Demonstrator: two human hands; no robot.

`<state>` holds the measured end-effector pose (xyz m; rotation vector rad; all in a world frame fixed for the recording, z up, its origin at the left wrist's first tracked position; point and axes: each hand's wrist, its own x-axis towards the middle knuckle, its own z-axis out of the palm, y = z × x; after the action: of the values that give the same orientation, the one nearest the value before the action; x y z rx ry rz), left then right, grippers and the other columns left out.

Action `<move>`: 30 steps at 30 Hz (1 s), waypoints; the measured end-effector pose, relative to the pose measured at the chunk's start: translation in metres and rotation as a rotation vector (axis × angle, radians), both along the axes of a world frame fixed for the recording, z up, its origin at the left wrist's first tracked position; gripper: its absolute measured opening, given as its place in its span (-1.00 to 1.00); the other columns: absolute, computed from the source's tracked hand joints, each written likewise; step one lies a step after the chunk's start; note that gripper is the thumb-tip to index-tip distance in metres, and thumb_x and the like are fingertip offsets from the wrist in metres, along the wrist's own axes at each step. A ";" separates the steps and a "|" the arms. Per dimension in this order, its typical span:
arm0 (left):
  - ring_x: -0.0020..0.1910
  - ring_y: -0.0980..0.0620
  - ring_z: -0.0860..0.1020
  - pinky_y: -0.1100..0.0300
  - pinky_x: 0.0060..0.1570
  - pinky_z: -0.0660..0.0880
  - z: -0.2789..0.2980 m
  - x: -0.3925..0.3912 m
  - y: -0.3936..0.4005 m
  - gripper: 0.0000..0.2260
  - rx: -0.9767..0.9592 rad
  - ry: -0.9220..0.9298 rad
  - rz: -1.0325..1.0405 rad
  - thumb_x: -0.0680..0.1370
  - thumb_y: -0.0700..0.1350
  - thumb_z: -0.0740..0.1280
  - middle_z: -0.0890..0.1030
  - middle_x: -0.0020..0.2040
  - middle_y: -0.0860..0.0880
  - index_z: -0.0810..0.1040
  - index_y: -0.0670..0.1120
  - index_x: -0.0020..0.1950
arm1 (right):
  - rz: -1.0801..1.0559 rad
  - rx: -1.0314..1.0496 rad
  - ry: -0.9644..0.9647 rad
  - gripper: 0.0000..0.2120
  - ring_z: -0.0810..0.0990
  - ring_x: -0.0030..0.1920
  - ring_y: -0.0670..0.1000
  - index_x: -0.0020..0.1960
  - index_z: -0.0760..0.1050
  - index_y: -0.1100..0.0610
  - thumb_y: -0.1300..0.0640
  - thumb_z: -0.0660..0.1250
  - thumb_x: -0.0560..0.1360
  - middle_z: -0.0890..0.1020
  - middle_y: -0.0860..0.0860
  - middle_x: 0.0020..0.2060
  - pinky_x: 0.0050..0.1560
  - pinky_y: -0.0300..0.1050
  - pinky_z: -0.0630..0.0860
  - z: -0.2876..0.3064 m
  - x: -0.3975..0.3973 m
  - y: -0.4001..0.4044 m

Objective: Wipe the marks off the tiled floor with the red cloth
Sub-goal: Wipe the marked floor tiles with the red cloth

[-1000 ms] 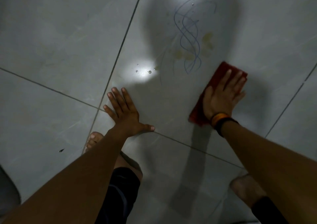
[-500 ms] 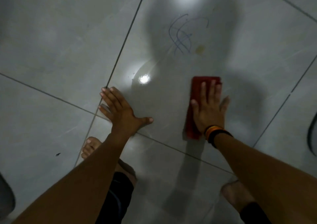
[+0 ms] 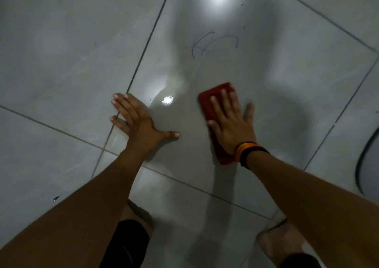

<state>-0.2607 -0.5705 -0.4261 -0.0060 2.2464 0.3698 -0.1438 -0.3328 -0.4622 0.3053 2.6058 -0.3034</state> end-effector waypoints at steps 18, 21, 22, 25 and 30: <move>0.55 -0.41 -0.51 -0.50 0.37 -0.43 -0.009 -0.015 0.017 0.72 -0.007 -0.083 -0.017 -0.07 0.49 0.61 -0.52 0.57 -0.33 -0.53 -0.24 0.56 | -0.136 0.062 -0.052 -0.38 -0.24 0.67 0.08 0.67 -0.18 -0.11 -0.21 -0.05 0.69 -0.19 0.00 0.68 0.53 0.51 -0.22 0.003 -0.049 0.057; 0.55 -0.39 -0.52 -0.44 0.35 -0.47 -0.014 -0.013 0.015 0.72 0.006 -0.075 -0.017 -0.06 0.48 0.61 -0.53 0.57 -0.31 -0.54 -0.22 0.56 | -0.575 0.110 0.041 -0.37 -0.21 0.67 0.14 0.68 -0.16 -0.05 -0.19 -0.05 0.70 -0.16 0.07 0.68 0.51 0.54 -0.16 -0.008 -0.106 0.091; 0.54 -0.38 -0.53 -0.42 0.33 -0.49 -0.016 -0.012 0.013 0.72 0.011 -0.074 -0.019 -0.06 0.48 0.61 -0.55 0.57 -0.30 -0.55 -0.22 0.56 | -0.669 0.109 0.098 -0.36 -0.22 0.67 0.17 0.69 -0.16 -0.04 -0.20 -0.05 0.69 -0.16 0.08 0.68 0.51 0.53 -0.14 -0.012 -0.137 0.096; 0.53 -0.37 -0.56 -0.39 0.31 -0.53 -0.023 -0.010 0.009 0.72 0.017 -0.063 -0.034 -0.07 0.51 0.58 -0.58 0.55 -0.27 -0.57 -0.21 0.55 | -0.697 0.071 0.160 -0.34 -0.24 0.66 0.20 0.68 -0.16 -0.03 -0.21 -0.08 0.67 -0.18 0.10 0.67 0.54 0.48 -0.19 -0.020 -0.216 0.089; 0.52 -0.38 -0.56 -0.48 0.36 -0.46 -0.015 -0.010 0.013 0.71 0.025 -0.073 -0.033 -0.05 0.51 0.59 -0.59 0.55 -0.27 -0.58 -0.21 0.55 | 0.044 0.014 0.086 -0.36 -0.22 0.67 0.16 0.68 -0.13 -0.07 -0.23 -0.05 0.68 -0.16 0.06 0.68 0.52 0.47 -0.24 -0.004 -0.196 0.077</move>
<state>-0.2707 -0.5576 -0.4416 0.0300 2.1670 0.3746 -0.3402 -0.2556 -0.4663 0.2438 2.6959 -0.2893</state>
